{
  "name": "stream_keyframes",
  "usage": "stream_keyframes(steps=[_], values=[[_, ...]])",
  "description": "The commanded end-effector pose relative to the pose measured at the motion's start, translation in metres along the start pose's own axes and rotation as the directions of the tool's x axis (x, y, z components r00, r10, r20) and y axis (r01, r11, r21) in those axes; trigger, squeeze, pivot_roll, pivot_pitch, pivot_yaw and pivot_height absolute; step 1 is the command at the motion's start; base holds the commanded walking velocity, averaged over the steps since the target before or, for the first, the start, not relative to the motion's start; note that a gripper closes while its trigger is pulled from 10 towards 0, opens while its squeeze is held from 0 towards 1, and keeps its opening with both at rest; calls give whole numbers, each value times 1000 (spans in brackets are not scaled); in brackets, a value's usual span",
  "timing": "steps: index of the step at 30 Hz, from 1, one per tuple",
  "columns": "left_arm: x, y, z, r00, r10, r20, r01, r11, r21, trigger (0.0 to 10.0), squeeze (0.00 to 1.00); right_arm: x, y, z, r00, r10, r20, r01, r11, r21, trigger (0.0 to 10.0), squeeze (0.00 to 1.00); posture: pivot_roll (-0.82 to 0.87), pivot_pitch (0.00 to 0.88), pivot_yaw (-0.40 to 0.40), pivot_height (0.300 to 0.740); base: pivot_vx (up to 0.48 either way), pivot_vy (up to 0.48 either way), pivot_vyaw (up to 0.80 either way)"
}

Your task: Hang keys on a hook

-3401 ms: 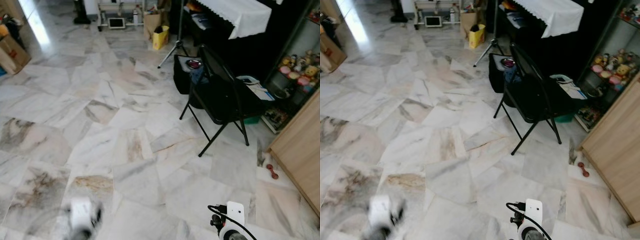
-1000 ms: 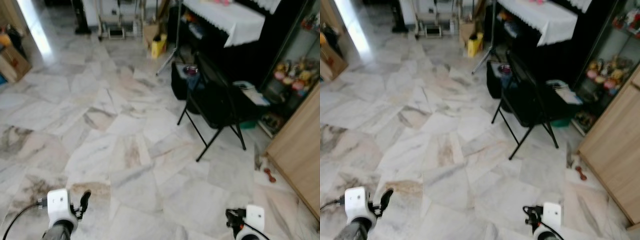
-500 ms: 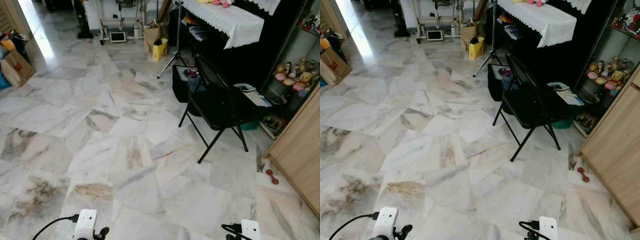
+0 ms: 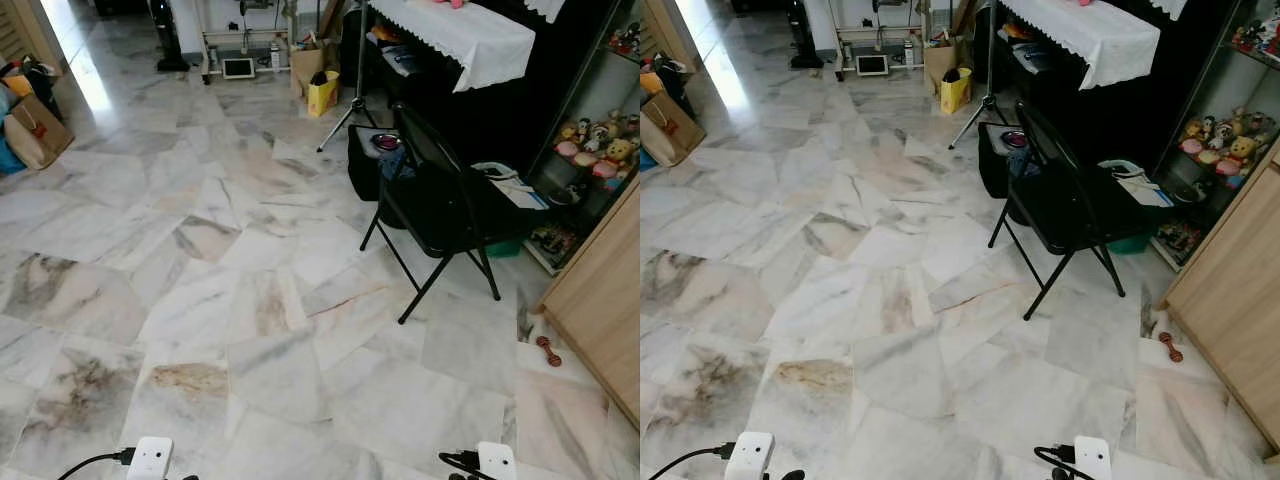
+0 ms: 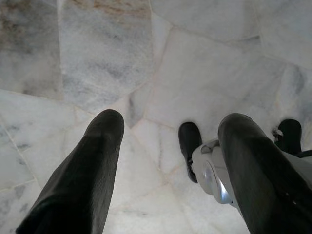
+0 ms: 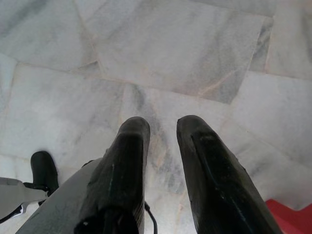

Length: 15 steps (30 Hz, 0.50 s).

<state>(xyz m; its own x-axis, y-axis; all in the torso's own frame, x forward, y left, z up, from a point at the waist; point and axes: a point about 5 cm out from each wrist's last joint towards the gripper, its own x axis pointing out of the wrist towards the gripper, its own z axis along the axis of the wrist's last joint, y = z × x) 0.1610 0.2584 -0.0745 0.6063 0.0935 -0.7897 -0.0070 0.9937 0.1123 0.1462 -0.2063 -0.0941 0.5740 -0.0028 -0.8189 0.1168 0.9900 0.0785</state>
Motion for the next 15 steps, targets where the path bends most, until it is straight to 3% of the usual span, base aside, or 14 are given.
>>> stream_keyframes(steps=[1,12,15], values=[[0,-5,-2,1000,-7,-2,7,1000,-5,10000,0,0,1,0,1000,13,-10,-13,1000,-16,10000,0,41,43,-46,740,0,0,0],[3,-14,0,1000,4,22,-4,1000,-23,10000,0,0,-1,1,1000,14,-10,-14,1000,-21,10000,0,42,58,-52,740,0,0,0],[3,-17,0,1000,7,24,-6,1000,-30,10000,0,0,-1,1,1000,16,-14,-17,1000,-21,10000,0,42,63,-51,740,0,0,-525]])
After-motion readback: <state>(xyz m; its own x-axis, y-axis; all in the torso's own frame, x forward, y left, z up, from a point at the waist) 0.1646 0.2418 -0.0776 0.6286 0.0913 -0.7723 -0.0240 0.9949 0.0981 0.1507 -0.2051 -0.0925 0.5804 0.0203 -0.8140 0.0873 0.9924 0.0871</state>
